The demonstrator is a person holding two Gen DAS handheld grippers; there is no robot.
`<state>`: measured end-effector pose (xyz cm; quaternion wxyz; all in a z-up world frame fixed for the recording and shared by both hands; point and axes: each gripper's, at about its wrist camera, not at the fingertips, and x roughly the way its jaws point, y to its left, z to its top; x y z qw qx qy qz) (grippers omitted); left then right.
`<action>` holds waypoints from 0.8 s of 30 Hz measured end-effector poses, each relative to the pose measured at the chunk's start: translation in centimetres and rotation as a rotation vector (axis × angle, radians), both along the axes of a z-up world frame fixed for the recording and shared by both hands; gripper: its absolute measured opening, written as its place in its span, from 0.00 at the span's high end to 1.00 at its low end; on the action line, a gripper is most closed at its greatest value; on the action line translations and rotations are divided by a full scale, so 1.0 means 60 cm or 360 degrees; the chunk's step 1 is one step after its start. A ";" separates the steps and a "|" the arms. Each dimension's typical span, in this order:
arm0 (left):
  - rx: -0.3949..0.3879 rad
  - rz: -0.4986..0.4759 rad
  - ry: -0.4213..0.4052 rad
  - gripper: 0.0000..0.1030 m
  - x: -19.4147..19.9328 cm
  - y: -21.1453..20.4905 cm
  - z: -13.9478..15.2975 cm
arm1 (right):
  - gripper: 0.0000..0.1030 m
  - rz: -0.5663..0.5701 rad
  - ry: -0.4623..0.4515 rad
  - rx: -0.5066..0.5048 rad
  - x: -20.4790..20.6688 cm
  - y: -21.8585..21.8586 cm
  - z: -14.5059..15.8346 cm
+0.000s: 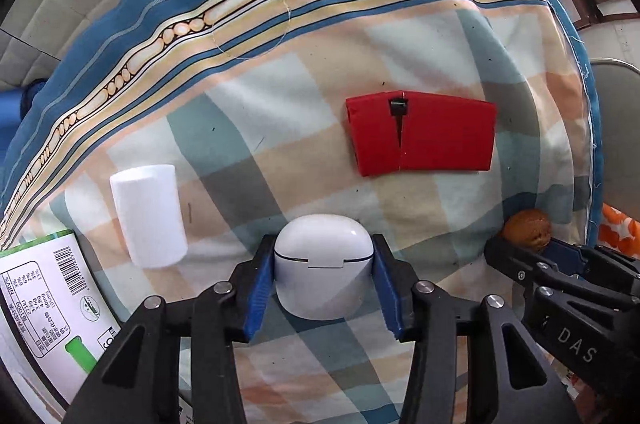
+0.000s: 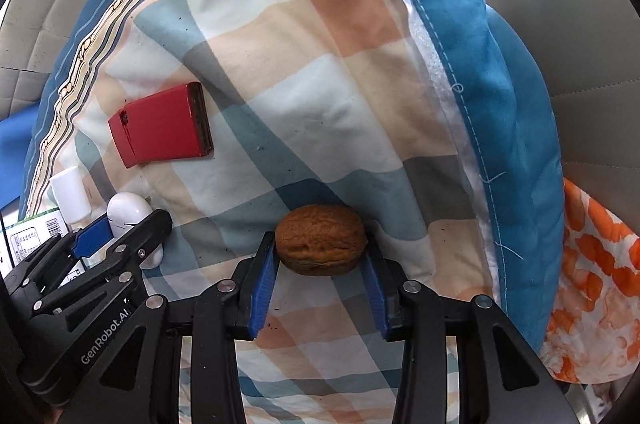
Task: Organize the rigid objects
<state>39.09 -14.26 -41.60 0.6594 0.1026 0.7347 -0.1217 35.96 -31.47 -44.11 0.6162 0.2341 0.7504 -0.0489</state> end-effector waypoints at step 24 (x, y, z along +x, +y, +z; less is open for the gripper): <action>-0.0273 0.0194 -0.0349 0.58 -0.131 0.146 0.267 | 0.59 0.0342 -0.0434 0.0030 -0.090 0.169 0.238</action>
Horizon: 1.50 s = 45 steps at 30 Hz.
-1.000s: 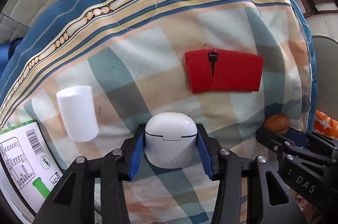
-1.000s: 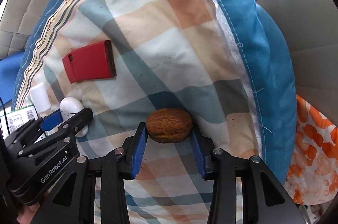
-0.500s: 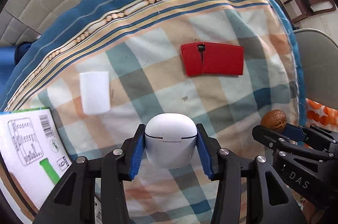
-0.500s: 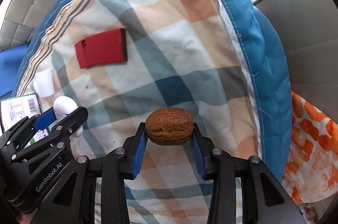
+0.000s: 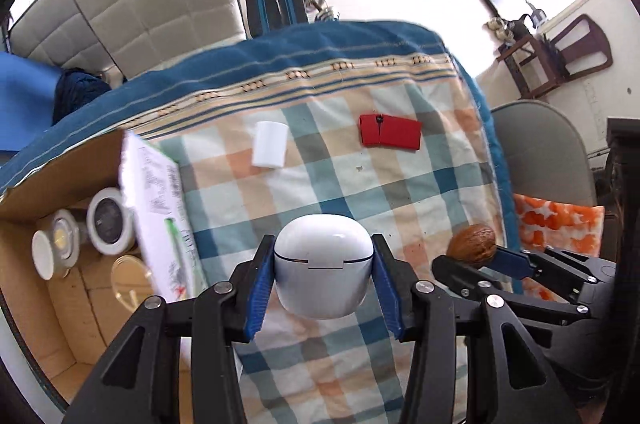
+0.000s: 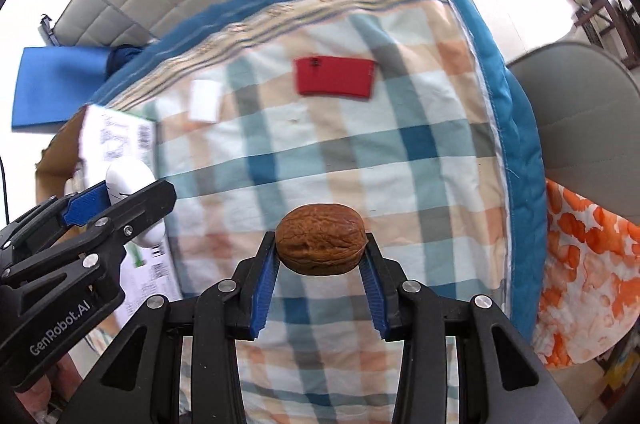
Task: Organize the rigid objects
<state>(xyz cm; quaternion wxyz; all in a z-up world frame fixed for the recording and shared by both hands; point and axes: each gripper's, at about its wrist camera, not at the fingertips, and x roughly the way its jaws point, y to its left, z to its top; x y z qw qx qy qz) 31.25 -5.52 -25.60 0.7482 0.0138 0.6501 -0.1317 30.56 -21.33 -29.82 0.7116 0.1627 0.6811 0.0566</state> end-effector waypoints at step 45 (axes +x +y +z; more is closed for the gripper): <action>0.0083 0.0618 0.0260 0.58 0.002 0.571 -0.135 | 0.59 0.0400 -0.0005 0.0095 0.044 0.618 -0.020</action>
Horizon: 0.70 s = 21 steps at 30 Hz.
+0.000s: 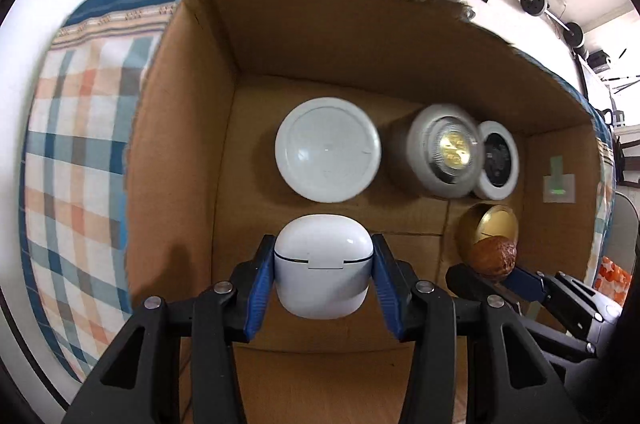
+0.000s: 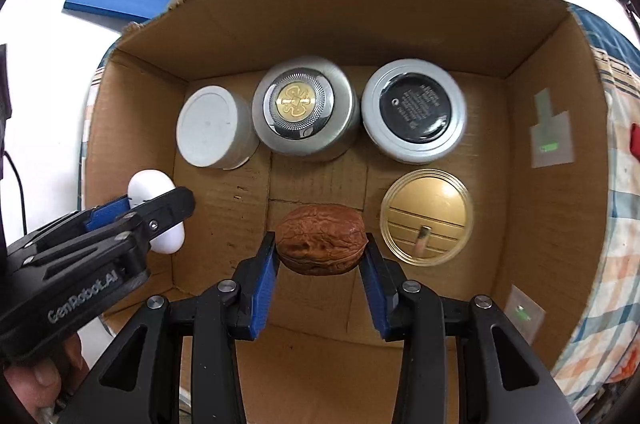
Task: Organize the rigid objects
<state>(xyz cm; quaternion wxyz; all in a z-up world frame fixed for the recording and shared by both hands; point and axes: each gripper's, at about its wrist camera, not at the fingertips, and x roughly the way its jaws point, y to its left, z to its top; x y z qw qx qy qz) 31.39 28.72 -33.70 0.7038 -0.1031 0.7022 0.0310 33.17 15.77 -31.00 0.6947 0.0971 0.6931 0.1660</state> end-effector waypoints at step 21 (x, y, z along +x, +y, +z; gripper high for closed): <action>-0.0077 0.0033 0.0054 0.31 0.020 0.016 -0.012 | 0.45 -0.0011 0.0111 -0.0059 0.058 0.004 -0.067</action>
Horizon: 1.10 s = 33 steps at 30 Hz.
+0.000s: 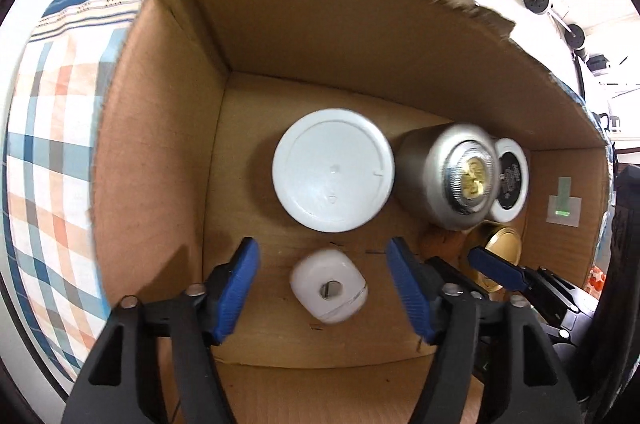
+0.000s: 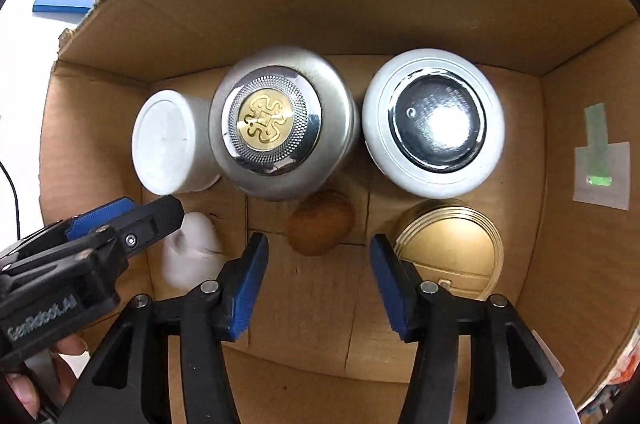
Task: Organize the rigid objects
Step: 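Open the left tool on the earbud case while the right tool releases the walnut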
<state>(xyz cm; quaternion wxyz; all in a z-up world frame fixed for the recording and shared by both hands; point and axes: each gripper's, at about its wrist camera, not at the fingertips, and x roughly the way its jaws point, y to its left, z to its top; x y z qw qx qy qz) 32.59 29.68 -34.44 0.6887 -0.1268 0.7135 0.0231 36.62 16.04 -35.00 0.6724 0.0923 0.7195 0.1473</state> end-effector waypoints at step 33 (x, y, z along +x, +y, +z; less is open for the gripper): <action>0.0188 -0.0094 -0.0476 0.04 -0.166 -0.155 0.281 | 0.00 0.0034 -0.0362 0.0027 -0.206 -0.164 0.269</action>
